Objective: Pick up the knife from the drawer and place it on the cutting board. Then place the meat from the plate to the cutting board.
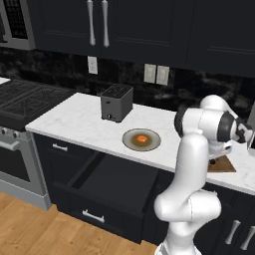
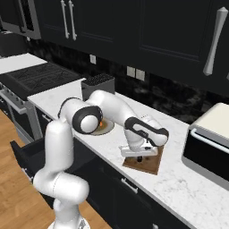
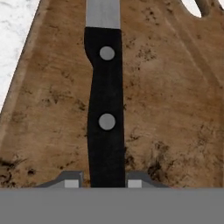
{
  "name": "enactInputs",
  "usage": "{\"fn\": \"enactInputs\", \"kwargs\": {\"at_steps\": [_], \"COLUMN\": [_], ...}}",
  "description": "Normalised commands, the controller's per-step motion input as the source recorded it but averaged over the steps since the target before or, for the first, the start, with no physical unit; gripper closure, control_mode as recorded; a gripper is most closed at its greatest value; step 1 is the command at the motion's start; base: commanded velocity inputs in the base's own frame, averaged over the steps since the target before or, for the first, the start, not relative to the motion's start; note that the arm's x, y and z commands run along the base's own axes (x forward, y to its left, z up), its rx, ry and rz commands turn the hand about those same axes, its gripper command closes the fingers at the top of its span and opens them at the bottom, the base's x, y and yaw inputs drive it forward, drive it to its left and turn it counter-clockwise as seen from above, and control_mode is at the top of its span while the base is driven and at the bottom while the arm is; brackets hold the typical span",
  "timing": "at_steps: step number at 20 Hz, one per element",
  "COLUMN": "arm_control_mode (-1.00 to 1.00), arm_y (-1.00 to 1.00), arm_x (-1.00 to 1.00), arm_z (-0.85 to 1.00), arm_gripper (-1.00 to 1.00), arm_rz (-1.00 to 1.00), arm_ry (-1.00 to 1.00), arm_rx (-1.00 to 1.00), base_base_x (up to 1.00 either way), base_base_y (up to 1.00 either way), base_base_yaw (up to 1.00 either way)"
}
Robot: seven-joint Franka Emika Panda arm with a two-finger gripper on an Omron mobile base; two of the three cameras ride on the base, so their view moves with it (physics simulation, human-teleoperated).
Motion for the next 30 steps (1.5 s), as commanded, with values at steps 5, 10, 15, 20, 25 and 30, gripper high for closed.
{"fn": "enactInputs", "kwargs": {"at_steps": [5, 10, 15, 20, 25, 30], "arm_control_mode": [-1.0, -1.0, -1.0, -1.0, -1.0, -1.0], "arm_y": [0.0, -0.11, -0.12, 0.02, 0.51, 0.83], "arm_x": [0.29, 0.0, 0.03, 0.1, 0.09, 0.23], "arm_z": [-0.23, 0.18, 0.74, 1.0, 0.83, 0.99], "arm_gripper": [-1.0, -1.0, -1.0, -1.0, -1.0, -1.0], "arm_rz": [0.03, 0.04, 0.08, 0.2, 0.37, 0.23], "arm_ry": [0.2, 0.05, 0.06, 0.2, 0.44, 0.41], "arm_rx": [0.13, 0.15, 0.14, 0.17, 0.23, 0.19], "base_base_x": [0.0, 0.0, 0.0, 0.0, 0.0, 0.0], "base_base_y": [0.0, 0.0, 0.0, 0.0, 0.0, 0.0], "base_base_yaw": [0.0, 0.0, 0.0, 0.0, 0.0, 0.0]}}
